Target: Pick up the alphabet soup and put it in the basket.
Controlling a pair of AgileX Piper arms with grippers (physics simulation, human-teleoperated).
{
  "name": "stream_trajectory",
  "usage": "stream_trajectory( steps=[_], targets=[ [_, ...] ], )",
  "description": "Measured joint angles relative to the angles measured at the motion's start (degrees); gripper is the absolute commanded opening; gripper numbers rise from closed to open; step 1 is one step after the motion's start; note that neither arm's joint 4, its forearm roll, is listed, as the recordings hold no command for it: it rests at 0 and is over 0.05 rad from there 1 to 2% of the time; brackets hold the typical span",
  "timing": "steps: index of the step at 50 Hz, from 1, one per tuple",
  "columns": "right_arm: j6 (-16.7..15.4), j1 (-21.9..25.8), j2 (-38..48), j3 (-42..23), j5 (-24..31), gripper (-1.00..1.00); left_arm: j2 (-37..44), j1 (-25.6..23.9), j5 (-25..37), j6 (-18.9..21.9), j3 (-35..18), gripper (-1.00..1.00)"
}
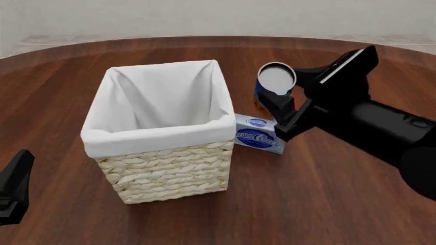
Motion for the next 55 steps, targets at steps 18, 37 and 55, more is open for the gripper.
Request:
stream_trajectory(
  steps=[18, 37, 55],
  targets=[
    [-1.4, 1.3, 2.2, -4.8, -0.1, -1.0, 0.0, 0.0, 0.0, 0.0, 0.0, 1.0],
    [-1.7, 4.0, 4.7, -8.3, -0.8, -1.0, 0.0, 0.0, 0.0, 0.0, 0.0, 1.0],
    [-0.6, 7.3, 7.5, -11.1, -2.3, -1.0, 0.0, 0.0, 0.0, 0.0, 0.0, 1.0]
  ],
)
